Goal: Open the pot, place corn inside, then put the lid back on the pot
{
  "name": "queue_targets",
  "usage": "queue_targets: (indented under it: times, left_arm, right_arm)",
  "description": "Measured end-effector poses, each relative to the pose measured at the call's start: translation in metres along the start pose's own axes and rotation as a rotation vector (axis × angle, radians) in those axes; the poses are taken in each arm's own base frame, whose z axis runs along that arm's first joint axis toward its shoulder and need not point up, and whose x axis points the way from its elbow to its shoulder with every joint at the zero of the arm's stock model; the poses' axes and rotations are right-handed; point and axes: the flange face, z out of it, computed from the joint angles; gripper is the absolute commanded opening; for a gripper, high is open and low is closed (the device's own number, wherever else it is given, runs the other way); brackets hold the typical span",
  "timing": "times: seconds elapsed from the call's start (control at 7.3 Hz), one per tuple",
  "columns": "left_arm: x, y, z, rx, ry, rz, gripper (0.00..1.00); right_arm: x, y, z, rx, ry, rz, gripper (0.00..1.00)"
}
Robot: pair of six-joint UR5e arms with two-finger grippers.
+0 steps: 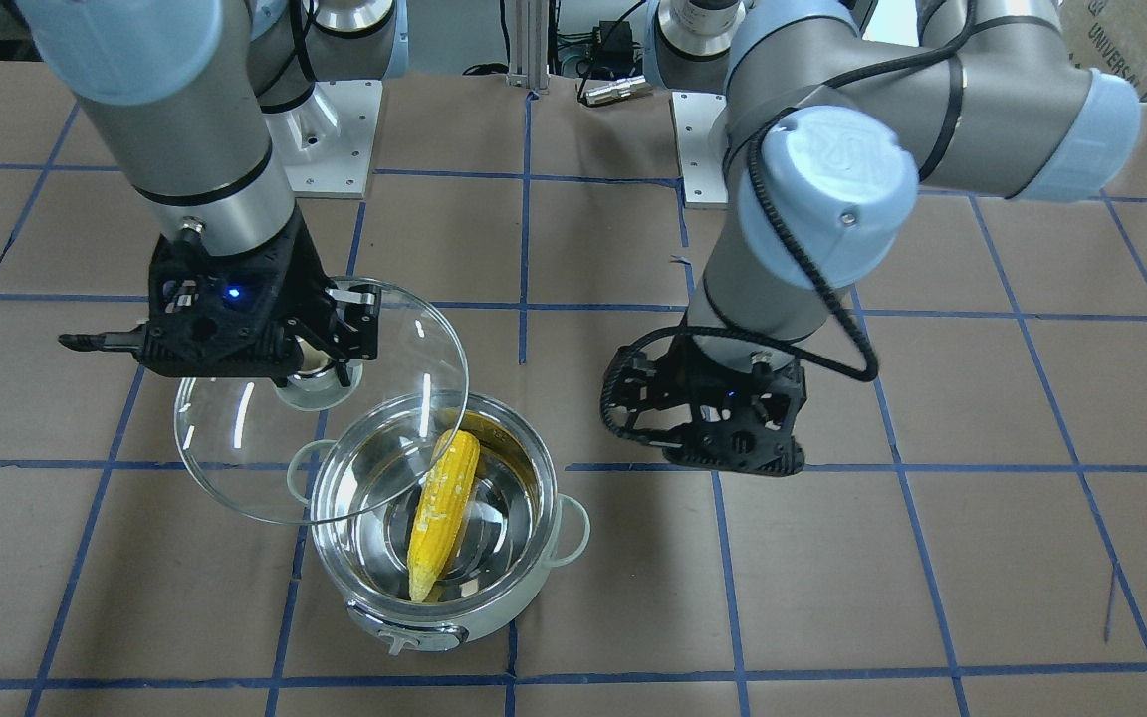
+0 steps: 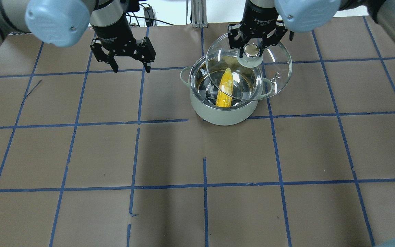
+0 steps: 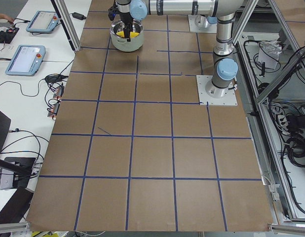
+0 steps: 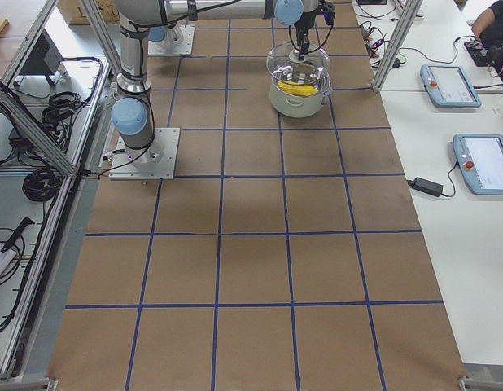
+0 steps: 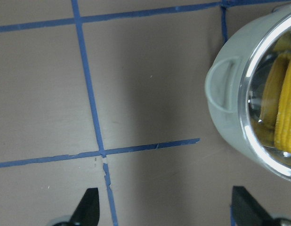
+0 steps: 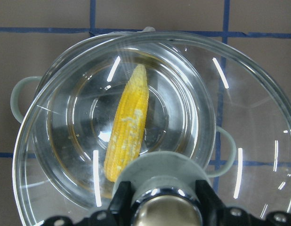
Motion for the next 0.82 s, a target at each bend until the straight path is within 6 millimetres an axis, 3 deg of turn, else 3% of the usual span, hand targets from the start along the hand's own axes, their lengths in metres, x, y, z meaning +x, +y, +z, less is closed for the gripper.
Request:
queue_targets:
  times: [0.27,0.41,0.82]
  left_arm:
    - [-0.017,0.053,-0.030,0.043,-0.020,-0.001,1.00]
    - [-0.022,0.064,-0.041,0.059,-0.046,-0.006,1.00]
    - [-0.027,0.056,-0.045,0.066,-0.062,-0.007,1.00]
  right_arm:
    - [-0.016,-0.020,0.033,-0.018,-0.004,-0.022,0.23]
    - [-0.021,-0.027,0.046,-0.031,-0.015,-0.029,0.23]
    - [-0.027,-0.032,0.063,-0.046,-0.033,-0.038,0.23]
